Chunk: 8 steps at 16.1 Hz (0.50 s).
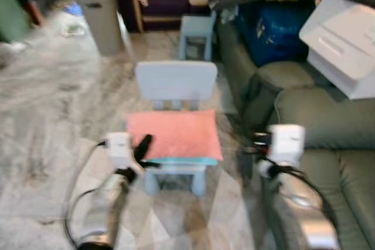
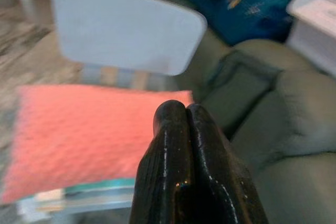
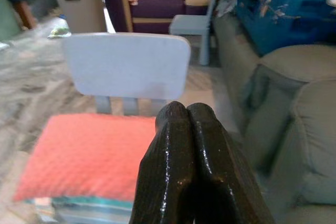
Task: Move the pillow to the sofa
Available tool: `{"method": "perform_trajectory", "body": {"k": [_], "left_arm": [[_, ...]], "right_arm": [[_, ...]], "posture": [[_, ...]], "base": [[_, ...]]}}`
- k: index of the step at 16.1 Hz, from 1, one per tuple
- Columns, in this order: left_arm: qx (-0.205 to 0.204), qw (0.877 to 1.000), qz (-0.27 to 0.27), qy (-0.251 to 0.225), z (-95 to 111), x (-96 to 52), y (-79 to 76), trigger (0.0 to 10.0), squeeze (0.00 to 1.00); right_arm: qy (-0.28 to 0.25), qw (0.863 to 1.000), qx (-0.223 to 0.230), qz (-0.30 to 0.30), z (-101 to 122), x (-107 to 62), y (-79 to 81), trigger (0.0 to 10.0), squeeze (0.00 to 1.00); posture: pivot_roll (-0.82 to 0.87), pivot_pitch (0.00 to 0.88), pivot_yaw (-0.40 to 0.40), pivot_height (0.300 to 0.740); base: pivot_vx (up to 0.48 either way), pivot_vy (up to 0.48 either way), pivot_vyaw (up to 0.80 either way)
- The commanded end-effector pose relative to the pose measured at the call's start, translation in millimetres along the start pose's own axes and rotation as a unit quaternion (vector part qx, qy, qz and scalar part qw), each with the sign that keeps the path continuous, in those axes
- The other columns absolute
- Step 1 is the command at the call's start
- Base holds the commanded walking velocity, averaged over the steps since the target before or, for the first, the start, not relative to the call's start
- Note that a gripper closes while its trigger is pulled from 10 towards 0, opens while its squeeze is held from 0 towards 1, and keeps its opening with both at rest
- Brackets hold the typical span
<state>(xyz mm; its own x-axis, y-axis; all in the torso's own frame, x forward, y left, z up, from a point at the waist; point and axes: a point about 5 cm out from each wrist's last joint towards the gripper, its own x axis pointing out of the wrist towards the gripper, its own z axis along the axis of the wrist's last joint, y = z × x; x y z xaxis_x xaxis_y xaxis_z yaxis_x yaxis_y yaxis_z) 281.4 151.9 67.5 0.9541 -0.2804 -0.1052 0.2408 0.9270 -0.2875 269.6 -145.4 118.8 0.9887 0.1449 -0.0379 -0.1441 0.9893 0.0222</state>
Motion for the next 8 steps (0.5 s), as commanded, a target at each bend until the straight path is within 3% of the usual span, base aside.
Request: {"method": "perform_trajectory", "body": {"k": [1, 4, 8], "left_arm": [[-0.004, 1.0, -0.009, -0.002, 0.6, 3.1, -6.7, 10.0, 0.0], [-0.003, 1.0, -0.009, -0.002, 0.4, 2.8, -6.4, 10.0, 0.0], [-0.006, 1.0, -0.009, 0.001, -0.6, 2.1, -6.3, 10.0, 0.0]], "right_arm": [[-0.003, 1.0, -0.011, -0.018, 1.7, -3.4, -10.7, 10.0, 0.0], [-0.002, 1.0, -0.012, -0.016, 1.3, -2.9, -11.0, 10.0, 0.0], [-0.002, 1.0, -0.014, -0.015, 1.4, -2.6, -10.6, 10.0, 0.0]], "posture": [[-0.13, 0.116, 0.014, 0.74], [-0.13, 0.115, 0.013, 0.74], [-0.13, 0.11, 0.012, 0.74]], "base": [[0.39, 0.0, 0.0], [0.384, 0.0, 0.0], [0.284, 0.385, 0.0]]}}
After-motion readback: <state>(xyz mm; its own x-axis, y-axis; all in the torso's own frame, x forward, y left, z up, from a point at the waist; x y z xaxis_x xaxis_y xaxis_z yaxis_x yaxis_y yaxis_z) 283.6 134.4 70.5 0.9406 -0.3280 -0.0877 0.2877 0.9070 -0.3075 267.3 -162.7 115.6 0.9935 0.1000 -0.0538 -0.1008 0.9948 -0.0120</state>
